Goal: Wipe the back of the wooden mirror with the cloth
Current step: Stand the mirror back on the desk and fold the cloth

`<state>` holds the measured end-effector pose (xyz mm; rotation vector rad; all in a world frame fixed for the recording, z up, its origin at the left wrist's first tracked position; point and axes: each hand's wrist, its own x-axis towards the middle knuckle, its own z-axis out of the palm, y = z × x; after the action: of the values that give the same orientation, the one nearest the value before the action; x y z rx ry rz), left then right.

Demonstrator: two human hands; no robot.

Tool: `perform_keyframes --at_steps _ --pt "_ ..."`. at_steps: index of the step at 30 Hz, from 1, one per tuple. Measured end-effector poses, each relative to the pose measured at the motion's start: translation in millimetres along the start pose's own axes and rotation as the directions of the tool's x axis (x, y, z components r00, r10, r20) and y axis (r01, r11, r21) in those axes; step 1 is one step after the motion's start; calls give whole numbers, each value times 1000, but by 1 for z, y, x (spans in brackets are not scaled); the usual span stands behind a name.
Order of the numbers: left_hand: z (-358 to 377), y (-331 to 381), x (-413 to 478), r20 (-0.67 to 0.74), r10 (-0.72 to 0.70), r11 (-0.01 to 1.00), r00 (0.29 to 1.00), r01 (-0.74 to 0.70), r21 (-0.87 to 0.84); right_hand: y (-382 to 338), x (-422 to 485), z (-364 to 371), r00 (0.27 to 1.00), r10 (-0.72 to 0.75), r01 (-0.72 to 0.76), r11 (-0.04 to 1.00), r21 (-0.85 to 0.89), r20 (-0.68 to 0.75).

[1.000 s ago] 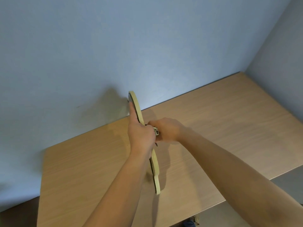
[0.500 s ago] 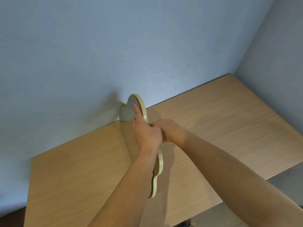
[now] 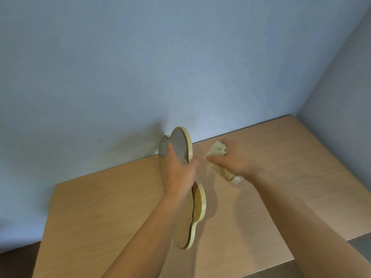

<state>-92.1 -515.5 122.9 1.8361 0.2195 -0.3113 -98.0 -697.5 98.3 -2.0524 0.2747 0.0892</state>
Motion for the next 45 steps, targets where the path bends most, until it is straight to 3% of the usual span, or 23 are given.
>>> perform_keyframes --at_steps 3,6,9,11,17,23,28,36,40,45 --pt "-32 20 -8 -1 12 987 1000 -12 -158 -56 -18 -25 997 7 19 936 351 -74" --pt "-67 44 -20 113 16 908 993 33 -417 -123 -30 -17 998 -54 55 741 670 -22" --pt "-107 60 -33 196 69 839 978 49 -541 -180 -35 22 995 -57 -29 585 810 76" --pt "-136 64 -41 163 126 838 979 -17 -546 -210 -38 55 985 -55 -109 530 841 162" --pt "-239 31 -38 -64 148 895 987 -161 -415 -259 -37 164 966 -69 -138 672 728 248" --pt "-351 -39 -10 -87 -3 886 996 -38 -462 -279 -16 280 921 -70 -168 815 554 383" --pt "-428 -101 36 -37 -107 844 994 71 -532 -274 20 372 843 23 -330 811 484 537" --pt "-467 -205 121 -56 -348 780 936 255 -572 -232 86 500 885 159 -307 906 292 438" --pt "-468 -245 162 -146 -367 880 919 292 -375 -198 114 542 897 213 -309 929 206 387" --pt "-465 -272 186 -292 -261 964 920 262 -36 -179 134 576 929 211 -225 974 12 303"
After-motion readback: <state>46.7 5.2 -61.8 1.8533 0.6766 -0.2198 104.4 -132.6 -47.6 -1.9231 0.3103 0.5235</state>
